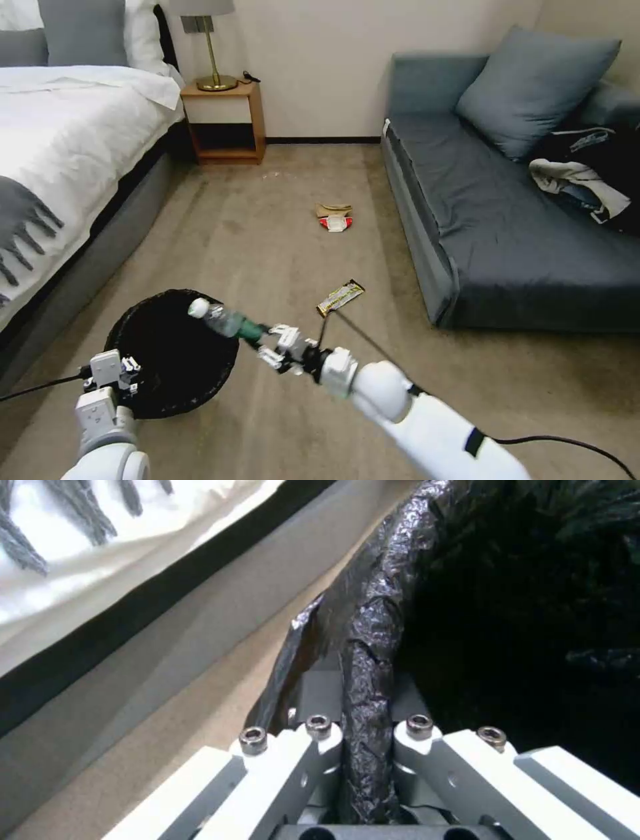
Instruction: Pick up the trash bin, then pick up the garbage on the floor and place it into the trash bin.
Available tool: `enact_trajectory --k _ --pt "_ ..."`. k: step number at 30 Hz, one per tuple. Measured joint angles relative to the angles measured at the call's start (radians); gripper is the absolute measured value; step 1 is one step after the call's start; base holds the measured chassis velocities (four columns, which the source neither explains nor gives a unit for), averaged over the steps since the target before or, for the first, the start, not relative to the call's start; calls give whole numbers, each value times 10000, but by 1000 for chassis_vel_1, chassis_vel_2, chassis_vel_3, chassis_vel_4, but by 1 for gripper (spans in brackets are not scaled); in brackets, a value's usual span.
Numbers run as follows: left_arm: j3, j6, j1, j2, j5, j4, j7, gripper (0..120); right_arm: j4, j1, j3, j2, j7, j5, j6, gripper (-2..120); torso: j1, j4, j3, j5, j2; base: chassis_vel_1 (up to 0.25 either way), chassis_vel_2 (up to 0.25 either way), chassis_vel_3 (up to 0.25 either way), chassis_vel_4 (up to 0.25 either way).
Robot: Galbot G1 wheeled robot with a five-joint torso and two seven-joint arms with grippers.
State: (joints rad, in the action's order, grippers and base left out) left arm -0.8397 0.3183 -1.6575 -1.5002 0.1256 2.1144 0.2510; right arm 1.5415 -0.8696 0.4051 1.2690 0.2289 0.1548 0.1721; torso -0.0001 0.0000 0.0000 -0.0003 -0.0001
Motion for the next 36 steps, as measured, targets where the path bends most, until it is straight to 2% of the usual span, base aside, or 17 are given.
enact_trajectory --k 1,2,5,9,11,13,15,16,19,21,22,24,25,28,30,32,36 --pt "21 2 16 -35 -35 -2 -7 4 -504 281 378 295 -454 -37 143 25 0 -1 0 1 0 0 0 0 0" --pt "21 2 16 -35 -35 -2 -7 4 -504 281 378 295 -454 -37 143 25 0 -1 0 1 0 0 0 0 0" --pt "70 9 96 -128 -126 -60 -21 4 -1606 811 1170 1133 -1308 258 427 25 0 3 0 2 0 0 0 0 0" --pt "65 10 105 -133 -136 -70 -33 4 -1827 868 1527 1522 -1664 364 424 25 0 2 0 1 0 0 0 0 0" --pt "48 10 104 -124 -124 -71 -42 4 -1732 839 1656 1551 -1854 299 201 25 1 2 0 1 0 0 0 0 0" --pt "24 10 105 -114 -104 -72 -49 4 -1379 740 1877 1499 -2146 274 -492 25 0 0 0 1 0 0 0 0 0" --pt "24 12 106 -111 -96 -73 -55 4 -981 654 2008 1415 -2469 354 -1276 30 0 1 0 1 0 0 0 0 0" --pt "24 12 106 -111 -96 -73 -55 4 -981 654 2008 1415 -2469 354 -1276 30 0 1 0 1 0 0 0 0 0" --pt "40 15 121 -105 -90 -73 -65 4 -417 526 2102 1348 -3108 727 -2467 45 0 0 0 1 0 0 0 0 0" --pt "41 15 122 -102 -87 -72 -67 4 -375 514 2110 1349 -3173 775 -2553 47 0 -1 0 2 0 0 0 0 0" --pt "40 16 127 -87 -68 -72 -72 4 -150 455 2153 1360 -3586 1121 -3021 54 1 0 0 2 0 0 0 0 0" --pt "37 17 127 -67 -54 -73 -79 4 24 408 2169 1404 -3910 1470 -3343 61 1 0 0 2 1 0 0 0 0" --pt "37 17 127 -67 -54 -73 -79 4 24 408 2169 1404 -3910 1470 -3343 61 1 0 0 2 1 0 0 0 0" --pt "36 20 108 -60 -43 -54 -91 4 125 383 2074 1408 -3985 1586 -3381 77 1 0 0 3 1 0 0 0 0" --pt "35 20 102 -58 -41 -43 -93 4 151 382 2039 1386 -3960 1586 -3351 80 0 0 0 2 0 0 0 0 0" --pt "32 21 94 -41 -29 -31 -96 4 256 350 1868 1303 -3799 1529 -3237 92 1 0 0 3 1 0 0 0 0" --pt "23 21 86 0 -1 -31 -99 4 541 191 1341 1027 -3503 1217 -2987 99 0 0 0 4 0 0 0 0 0"
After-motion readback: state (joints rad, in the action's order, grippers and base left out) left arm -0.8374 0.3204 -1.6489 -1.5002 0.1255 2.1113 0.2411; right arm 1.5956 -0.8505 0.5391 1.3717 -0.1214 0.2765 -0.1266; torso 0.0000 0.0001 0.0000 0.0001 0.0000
